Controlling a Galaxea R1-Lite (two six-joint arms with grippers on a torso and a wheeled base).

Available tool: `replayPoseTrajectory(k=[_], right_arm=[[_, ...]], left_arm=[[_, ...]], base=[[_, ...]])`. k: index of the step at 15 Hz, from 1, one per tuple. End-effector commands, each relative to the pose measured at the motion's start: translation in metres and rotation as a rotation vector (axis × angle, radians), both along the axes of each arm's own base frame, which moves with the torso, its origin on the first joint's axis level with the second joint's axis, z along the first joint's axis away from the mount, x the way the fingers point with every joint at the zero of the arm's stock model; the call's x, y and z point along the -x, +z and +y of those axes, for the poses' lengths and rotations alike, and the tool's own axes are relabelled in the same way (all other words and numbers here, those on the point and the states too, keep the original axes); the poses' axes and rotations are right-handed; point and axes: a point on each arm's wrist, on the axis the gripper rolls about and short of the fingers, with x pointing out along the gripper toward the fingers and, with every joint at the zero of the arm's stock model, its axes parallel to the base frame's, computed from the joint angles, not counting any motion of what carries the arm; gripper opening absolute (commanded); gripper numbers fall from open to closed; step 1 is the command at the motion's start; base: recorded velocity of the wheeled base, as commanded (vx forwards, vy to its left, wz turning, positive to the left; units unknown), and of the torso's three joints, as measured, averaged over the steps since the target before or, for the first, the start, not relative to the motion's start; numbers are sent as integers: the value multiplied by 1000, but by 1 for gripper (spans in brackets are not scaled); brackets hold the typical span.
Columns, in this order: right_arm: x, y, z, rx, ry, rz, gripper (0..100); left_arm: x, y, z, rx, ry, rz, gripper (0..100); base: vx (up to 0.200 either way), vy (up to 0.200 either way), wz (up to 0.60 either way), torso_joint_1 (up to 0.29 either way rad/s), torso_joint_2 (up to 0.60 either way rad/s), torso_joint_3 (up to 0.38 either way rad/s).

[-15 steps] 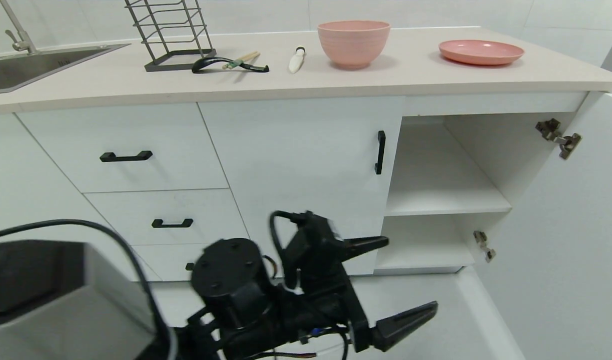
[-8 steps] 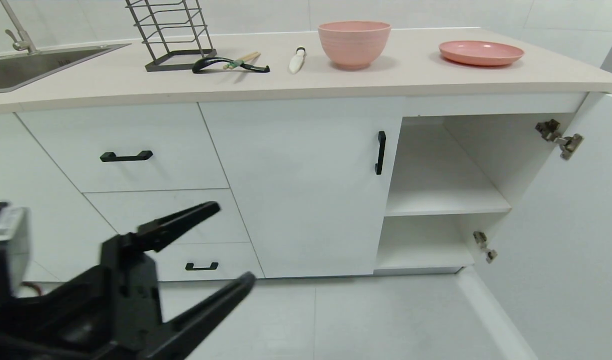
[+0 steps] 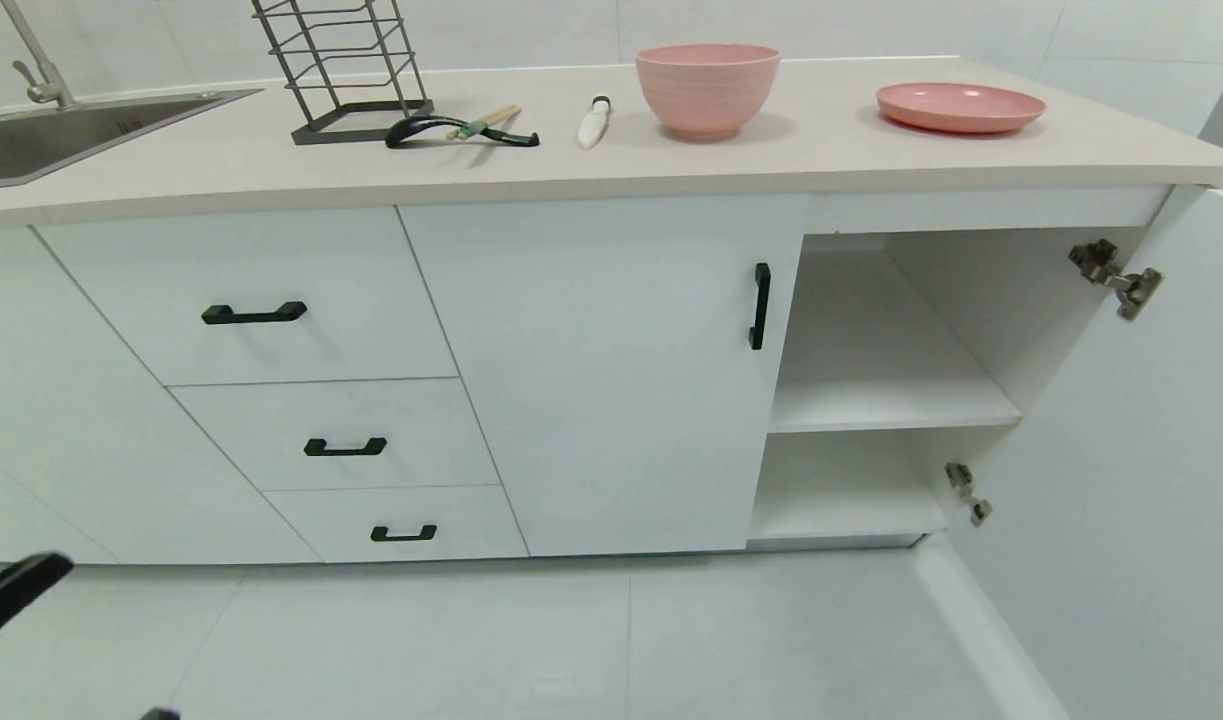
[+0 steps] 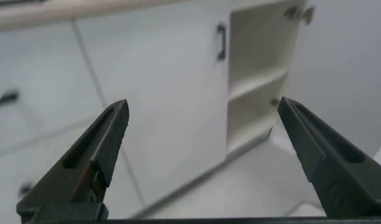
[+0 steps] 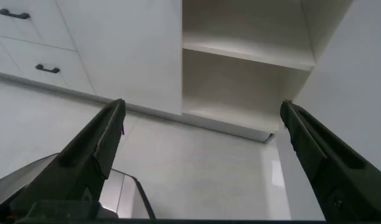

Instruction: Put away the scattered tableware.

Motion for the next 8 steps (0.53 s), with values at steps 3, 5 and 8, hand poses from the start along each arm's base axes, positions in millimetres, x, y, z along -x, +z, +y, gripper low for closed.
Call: replayPoseTrajectory(k=[3, 5, 8], right_arm=[[1, 0, -1, 4, -46, -18, 100], [0, 0, -4, -5, -170, -16, 100], [0, -4, -6, -41, -283, 27, 100]], left_arm=[[55, -68, 7, -54, 281, 62, 100], [54, -80, 10, -82, 393, 178, 100], [53, -81, 13, -51, 548, 196, 100]], base=[[0, 0, 0, 0, 0, 0], [0, 0, 0, 0, 0, 0], [0, 0, 0, 0, 0, 0]])
